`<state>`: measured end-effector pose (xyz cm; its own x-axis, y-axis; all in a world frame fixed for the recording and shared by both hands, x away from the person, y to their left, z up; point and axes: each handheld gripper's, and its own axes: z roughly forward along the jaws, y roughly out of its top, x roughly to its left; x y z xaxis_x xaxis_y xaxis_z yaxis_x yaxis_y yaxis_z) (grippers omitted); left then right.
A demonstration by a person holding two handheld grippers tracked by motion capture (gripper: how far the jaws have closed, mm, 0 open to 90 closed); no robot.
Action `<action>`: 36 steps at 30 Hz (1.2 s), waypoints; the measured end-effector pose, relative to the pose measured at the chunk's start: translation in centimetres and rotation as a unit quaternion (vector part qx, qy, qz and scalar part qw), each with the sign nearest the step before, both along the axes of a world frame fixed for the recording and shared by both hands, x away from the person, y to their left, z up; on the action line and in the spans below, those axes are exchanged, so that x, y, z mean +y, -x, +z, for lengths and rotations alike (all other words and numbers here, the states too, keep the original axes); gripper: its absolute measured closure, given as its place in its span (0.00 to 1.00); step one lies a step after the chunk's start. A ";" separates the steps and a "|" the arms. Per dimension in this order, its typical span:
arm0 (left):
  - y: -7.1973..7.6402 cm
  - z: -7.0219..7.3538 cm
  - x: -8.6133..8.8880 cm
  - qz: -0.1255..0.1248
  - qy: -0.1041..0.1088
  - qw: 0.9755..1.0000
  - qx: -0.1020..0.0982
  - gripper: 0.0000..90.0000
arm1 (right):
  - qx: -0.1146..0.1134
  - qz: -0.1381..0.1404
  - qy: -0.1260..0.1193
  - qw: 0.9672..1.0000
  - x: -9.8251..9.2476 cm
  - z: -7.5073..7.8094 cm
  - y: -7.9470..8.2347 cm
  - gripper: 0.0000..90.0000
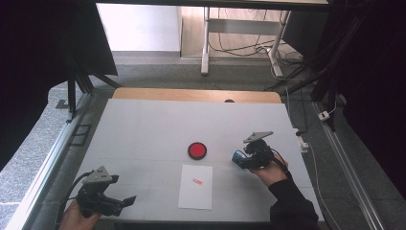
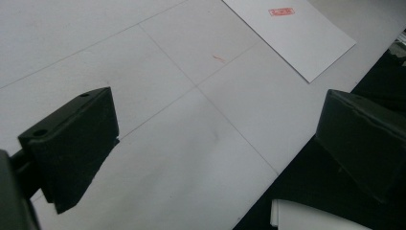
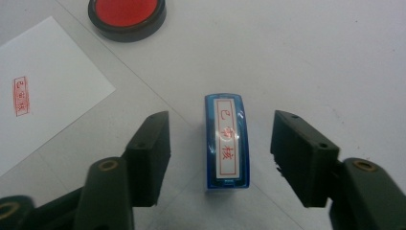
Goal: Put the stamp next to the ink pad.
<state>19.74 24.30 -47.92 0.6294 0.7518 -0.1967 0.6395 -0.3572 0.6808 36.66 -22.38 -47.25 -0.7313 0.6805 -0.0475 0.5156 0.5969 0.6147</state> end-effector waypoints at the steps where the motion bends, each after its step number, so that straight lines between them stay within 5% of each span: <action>1: 0.0 0.0 0.0 0.000 0.000 1.000 0.000 0.01 | 0.000 -0.002 -0.001 1.000 0.0 0.0 0.0 0.39; 18: 0.0 0.0 0.0 0.000 0.001 1.000 -0.001 0.01 | -0.008 -0.032 -0.045 0.998 0.1 1.2 1.4 0.04; 36: 0.0 0.0 0.0 -0.001 0.000 1.000 0.000 0.01 | -0.010 -0.027 -0.063 0.998 -0.6 1.5 3.6 0.01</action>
<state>19.74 24.27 -47.93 0.6312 0.7504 -0.1962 0.6385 -0.3590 0.6808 33.04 -22.94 -45.73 -0.6928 0.7206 0.0274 0.5321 0.4852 0.6939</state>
